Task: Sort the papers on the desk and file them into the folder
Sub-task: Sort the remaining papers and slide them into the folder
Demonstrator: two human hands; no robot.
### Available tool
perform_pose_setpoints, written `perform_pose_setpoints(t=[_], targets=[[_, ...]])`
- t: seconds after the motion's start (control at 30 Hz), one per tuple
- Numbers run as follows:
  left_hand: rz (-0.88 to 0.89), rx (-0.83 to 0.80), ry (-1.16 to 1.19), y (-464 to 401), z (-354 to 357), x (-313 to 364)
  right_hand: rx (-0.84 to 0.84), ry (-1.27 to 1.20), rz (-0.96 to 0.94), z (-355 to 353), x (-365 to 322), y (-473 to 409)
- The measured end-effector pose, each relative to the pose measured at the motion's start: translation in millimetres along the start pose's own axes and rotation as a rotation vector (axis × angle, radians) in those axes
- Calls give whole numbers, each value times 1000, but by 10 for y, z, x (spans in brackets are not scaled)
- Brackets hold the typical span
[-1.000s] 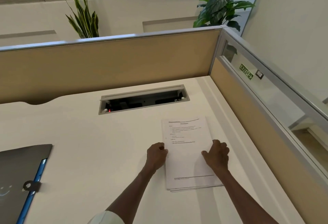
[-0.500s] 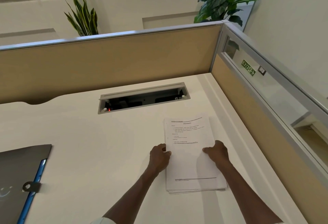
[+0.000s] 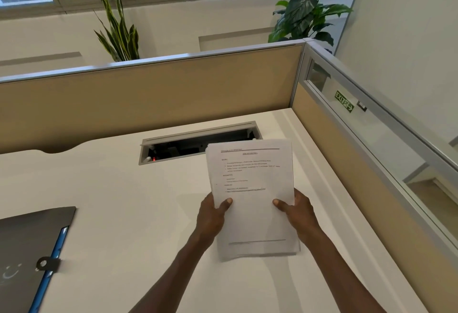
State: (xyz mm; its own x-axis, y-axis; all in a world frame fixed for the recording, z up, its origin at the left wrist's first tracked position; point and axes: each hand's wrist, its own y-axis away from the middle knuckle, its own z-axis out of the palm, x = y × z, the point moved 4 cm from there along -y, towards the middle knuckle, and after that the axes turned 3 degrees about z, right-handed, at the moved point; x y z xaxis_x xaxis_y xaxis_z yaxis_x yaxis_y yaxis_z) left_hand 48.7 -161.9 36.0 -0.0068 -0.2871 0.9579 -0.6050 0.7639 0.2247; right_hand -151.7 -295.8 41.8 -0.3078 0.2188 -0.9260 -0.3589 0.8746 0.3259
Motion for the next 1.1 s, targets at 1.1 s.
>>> perform_pose_setpoints(t=[1.1], targets=[[168,301,-308,309,-271,-263,20,-29,-63,501,373,150]])
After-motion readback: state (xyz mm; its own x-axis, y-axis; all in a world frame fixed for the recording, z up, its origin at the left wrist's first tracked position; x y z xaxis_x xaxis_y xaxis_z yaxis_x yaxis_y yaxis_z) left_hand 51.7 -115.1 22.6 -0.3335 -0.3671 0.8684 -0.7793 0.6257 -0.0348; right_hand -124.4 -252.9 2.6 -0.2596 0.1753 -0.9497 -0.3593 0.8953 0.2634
